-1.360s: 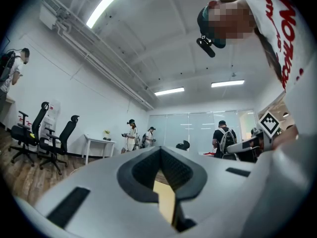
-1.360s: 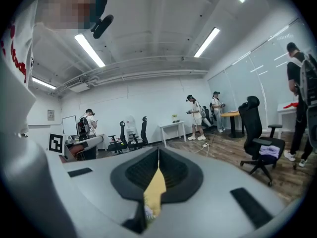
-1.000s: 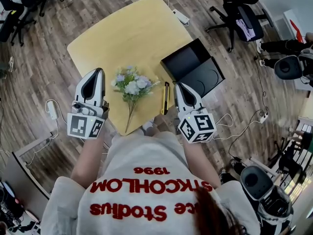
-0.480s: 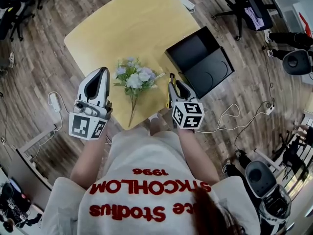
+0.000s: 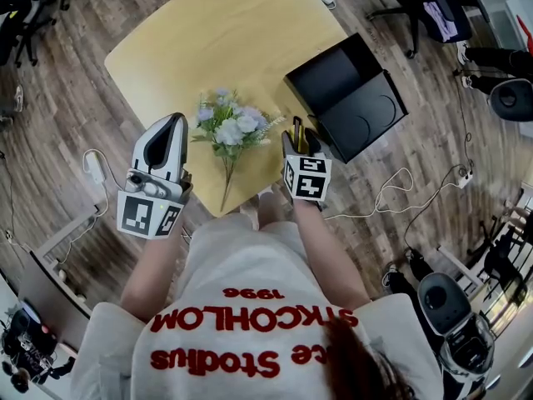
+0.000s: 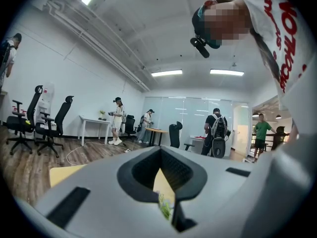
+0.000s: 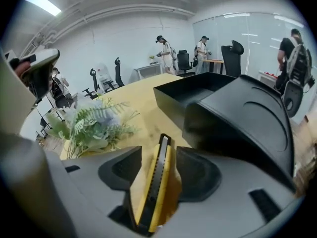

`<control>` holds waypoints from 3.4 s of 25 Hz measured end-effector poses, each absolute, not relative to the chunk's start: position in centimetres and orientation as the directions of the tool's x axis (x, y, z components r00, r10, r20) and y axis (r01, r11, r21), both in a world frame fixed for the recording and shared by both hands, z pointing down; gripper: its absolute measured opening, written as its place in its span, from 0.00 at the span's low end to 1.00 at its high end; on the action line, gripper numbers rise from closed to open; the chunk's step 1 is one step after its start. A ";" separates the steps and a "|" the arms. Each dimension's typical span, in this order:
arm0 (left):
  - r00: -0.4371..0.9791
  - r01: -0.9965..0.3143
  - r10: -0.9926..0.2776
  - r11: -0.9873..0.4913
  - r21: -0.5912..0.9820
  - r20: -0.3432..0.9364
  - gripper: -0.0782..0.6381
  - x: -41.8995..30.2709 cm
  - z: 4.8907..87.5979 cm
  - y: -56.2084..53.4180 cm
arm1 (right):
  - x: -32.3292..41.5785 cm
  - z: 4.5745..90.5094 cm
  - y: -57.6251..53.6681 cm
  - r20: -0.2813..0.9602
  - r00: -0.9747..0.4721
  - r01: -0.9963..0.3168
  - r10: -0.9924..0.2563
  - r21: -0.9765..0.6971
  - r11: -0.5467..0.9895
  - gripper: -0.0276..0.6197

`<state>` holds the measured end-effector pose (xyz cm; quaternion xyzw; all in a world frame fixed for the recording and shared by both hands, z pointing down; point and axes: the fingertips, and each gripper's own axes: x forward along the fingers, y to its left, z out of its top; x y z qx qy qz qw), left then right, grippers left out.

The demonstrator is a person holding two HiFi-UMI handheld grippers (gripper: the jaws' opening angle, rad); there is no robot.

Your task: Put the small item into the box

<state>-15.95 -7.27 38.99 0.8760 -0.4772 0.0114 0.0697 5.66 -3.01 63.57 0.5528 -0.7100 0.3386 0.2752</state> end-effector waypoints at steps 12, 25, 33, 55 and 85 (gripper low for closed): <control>0.526 -0.849 -0.846 -0.516 0.117 0.087 0.11 -16.8 39.0 -7.3 | 6.2 63.7 -3.4 0.760 -0.242 -0.970 -0.603 -0.194 0.145 0.23; 0.512 -0.856 -0.859 -0.508 0.096 0.023 0.11 -16.7 36.7 -7.8 | 5.7 57.9 -4.5 0.589 -0.396 -0.912 -0.704 -0.345 0.223 0.22; 0.507 -0.859 -0.862 -0.506 0.080 -0.005 0.11 -16.5 35.7 -7.8 | 5.8 52.0 -6.3 0.441 -0.422 -0.898 -0.792 -0.323 0.299 0.22; 0.569 -0.816 -0.818 -0.574 0.070 -0.083 0.11 -12.7 31.7 -9.5 | 9.3 36.3 -8.4 0.116 -0.359 -0.920 -0.926 -0.212 0.330 0.22; 0.688 -0.720 -0.726 -0.680 0.140 0.017 0.11 -4.7 37.7 -15.9 | 15.6 47.5 -17.5 0.317 -0.215 -0.949 -0.924 -0.293 0.121 0.22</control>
